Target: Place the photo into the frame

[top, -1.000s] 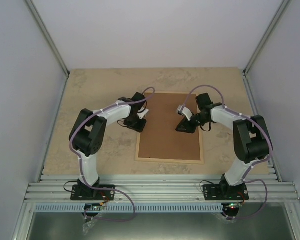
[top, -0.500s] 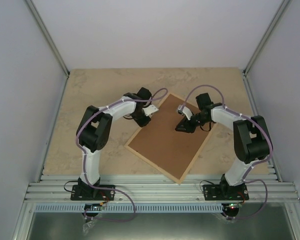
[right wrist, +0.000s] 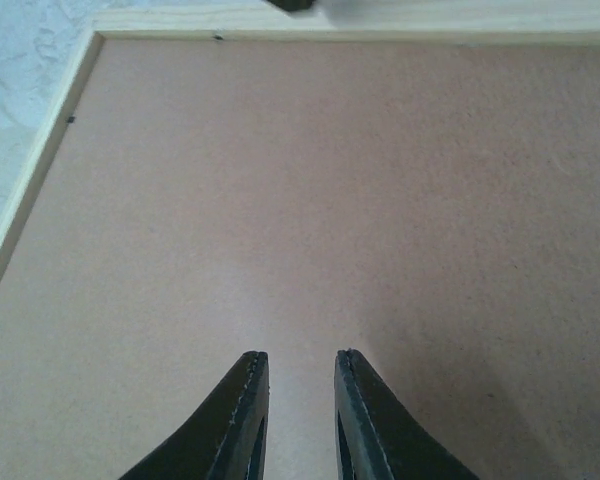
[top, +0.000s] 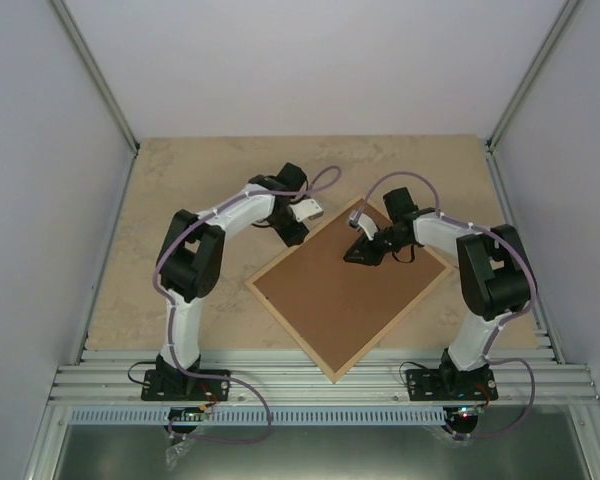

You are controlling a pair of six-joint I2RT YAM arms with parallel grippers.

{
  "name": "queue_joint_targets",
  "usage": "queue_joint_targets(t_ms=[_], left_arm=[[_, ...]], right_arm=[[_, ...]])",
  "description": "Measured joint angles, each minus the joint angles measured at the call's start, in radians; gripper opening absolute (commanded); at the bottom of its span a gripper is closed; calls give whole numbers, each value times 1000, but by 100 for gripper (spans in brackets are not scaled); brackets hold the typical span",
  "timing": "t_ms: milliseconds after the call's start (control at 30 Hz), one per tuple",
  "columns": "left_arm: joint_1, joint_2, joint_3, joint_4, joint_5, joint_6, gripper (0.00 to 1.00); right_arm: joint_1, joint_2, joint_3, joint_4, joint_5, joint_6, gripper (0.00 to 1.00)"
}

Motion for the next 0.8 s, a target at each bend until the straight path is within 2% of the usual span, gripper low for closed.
queue_joint_targets(t_ms=[167,300,800], left_arm=[[59,-69,-55,-21,-10,-63,55],[65,-116,-97,-32,-54,-111,55],[57,-118,-164,-52,-56,-159,51]], right_arm=[[1,60,6,44,33,49,21],[1,107,20,54,58,81,21],[-2,129,32,54,48,126,21]])
